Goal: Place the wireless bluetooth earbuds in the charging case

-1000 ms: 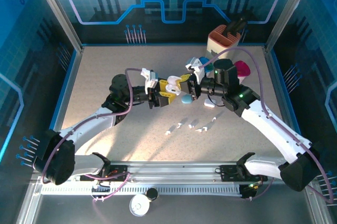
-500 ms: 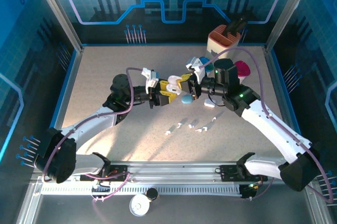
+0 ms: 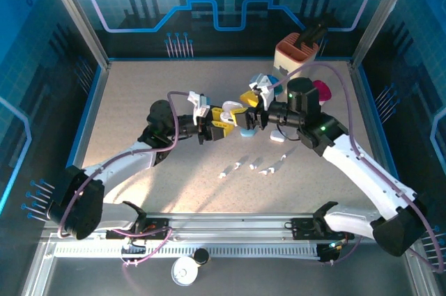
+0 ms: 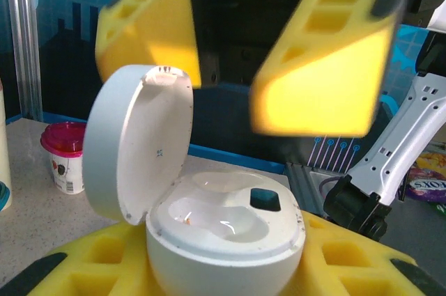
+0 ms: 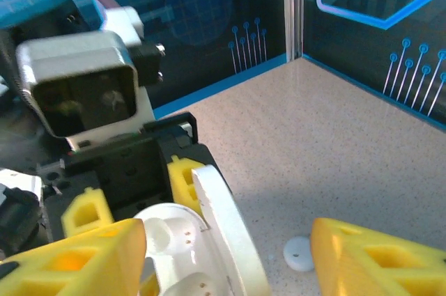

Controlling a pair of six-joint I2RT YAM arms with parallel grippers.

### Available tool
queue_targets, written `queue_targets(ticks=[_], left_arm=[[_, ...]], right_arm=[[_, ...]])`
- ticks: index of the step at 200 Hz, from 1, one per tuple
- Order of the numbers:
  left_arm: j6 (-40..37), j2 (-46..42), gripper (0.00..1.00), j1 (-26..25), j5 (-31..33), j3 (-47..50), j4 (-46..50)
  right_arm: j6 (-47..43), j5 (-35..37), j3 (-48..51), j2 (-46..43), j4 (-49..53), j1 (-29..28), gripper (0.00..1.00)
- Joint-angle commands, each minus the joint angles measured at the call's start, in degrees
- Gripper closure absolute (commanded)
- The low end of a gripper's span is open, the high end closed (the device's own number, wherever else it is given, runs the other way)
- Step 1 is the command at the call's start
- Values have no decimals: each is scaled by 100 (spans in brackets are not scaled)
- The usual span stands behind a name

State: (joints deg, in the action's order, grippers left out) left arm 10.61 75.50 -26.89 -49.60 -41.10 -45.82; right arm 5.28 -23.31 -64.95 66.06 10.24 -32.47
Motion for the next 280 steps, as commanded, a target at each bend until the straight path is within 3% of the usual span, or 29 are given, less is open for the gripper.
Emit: queue_targets(ticks=[1, 19, 69, 102, 135, 166, 182, 280], left_arm=[[-45, -5, 63, 17, 103, 76, -339], [-59, -40, 62, 69, 136, 122, -349], [-4, -75, 62, 191, 213, 170, -513], [35, -36, 62, 266, 238, 191, -607], [29, -18, 62, 293, 345, 208, -630], [38, 90, 62, 307, 412, 184, -687], [50, 169, 62, 331, 481, 160, -785], [336, 759, 62, 1387, 420, -72, -1408]], right_arm=[[160, -46, -64, -372, -319, 121, 27], [392, 56, 173, -673, -584, 272, 20], [1821, 368, 1301, -1499, -1323, 1190, 19], [2363, 338, 1777, -1598, -655, 1642, 21], [2568, 694, 1809, -1300, 836, 1647, 25], [2526, 348, 2015, -806, 1427, 1579, 28], [2399, 481, 2095, -498, 1631, 1331, 30], [1696, 3922, 1302, 1331, 2914, -1169, 34]])
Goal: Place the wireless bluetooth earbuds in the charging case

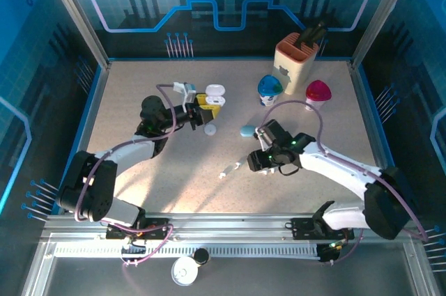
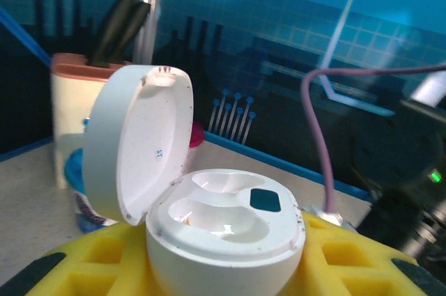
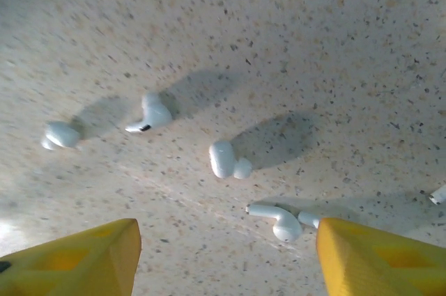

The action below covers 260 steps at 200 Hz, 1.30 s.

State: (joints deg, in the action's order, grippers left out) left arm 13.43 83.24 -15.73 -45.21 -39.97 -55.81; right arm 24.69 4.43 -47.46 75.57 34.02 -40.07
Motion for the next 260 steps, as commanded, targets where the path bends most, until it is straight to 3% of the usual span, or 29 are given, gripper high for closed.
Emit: queue_targets(ticks=[1, 46, 135, 205, 260], left_arm=[[59, -17, 62, 280, -25, -186, -407], [22, -104, 62, 613, -168, -342, -268], [19, -194, 62, 711, -251, -250, -255], [28, -189, 62, 720, -287, -231, -262], [64, -188, 62, 720, -308, -222, -273]], right_arm=[[-254, 1179, -460, 406, 545, -428, 34], [-422, 2192, -1210, 1552, 1042, -1106, 39], [-74, 2600, -2078, 3128, 1551, -1644, 57], [125, 2786, -2119, 3364, 1757, -1653, 66], [134, 2831, -2109, 3406, 1759, -1616, 78]])
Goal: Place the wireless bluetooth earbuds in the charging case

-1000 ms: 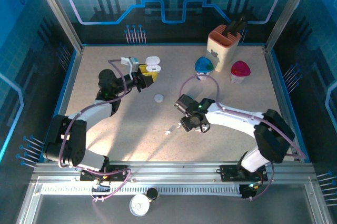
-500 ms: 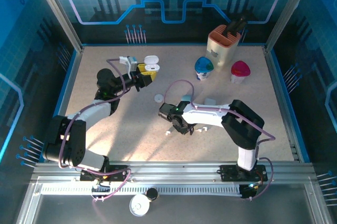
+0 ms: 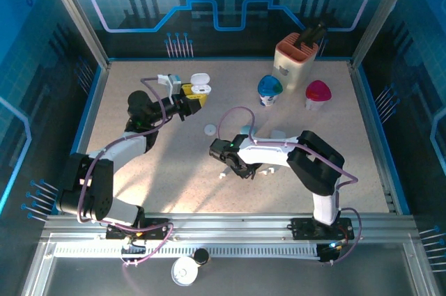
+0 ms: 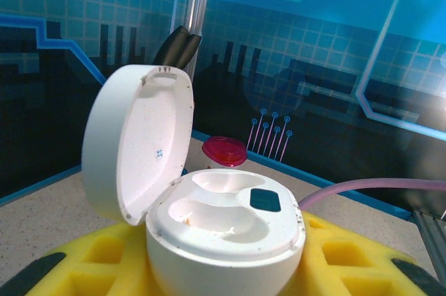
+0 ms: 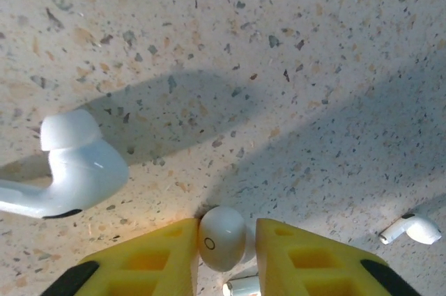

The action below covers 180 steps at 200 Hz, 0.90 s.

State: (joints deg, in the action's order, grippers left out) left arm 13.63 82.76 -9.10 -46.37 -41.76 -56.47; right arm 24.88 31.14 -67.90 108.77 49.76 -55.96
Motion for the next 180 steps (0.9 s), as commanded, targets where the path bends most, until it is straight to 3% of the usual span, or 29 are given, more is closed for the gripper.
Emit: queue_targets(ticks=[1, 51, 76, 180], left_arm=[[44, -139, 62, 58, -195, -43, -207], [-9, -139, 62, 58, -248, 7, -224], [-39, -146, 62, 58, -309, 30, -190], [-312, -317, 63, -350, -574, 161, 202]], right_arm=[[110, 162, -66, 84, 184, -23, 78], [-46, 101, -102, -155, 140, 21, 86], [-17, -402, -53, -699, 89, 282, 86], [502, -5212, 423, -3333, -679, 3023, 86]])
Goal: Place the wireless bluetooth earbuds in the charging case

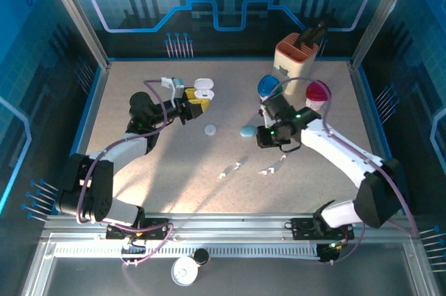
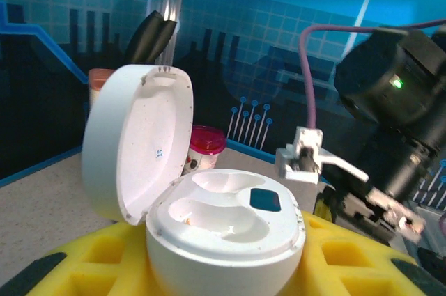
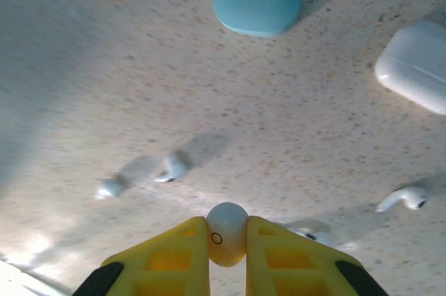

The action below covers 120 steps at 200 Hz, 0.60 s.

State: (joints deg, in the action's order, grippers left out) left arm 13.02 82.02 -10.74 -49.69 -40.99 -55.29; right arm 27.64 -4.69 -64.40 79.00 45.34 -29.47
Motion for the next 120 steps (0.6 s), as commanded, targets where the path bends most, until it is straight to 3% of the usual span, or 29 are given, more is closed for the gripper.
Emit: queue_targets(ticks=[1, 67, 120], left_arm=[[-257, -245, 63, -189, -242, 84, 95], [-784, -249, 63, -834, -320, -132, 827], [-1166, -230, 63, -1101, -392, -264, 1156]], right_arm=[[235, -1666, 71, -371, -246, 395, 86], [-104, -3041, -736, -747, -788, 531, 86], [-298, -3213, -1652, -444, -780, 232, 86]])
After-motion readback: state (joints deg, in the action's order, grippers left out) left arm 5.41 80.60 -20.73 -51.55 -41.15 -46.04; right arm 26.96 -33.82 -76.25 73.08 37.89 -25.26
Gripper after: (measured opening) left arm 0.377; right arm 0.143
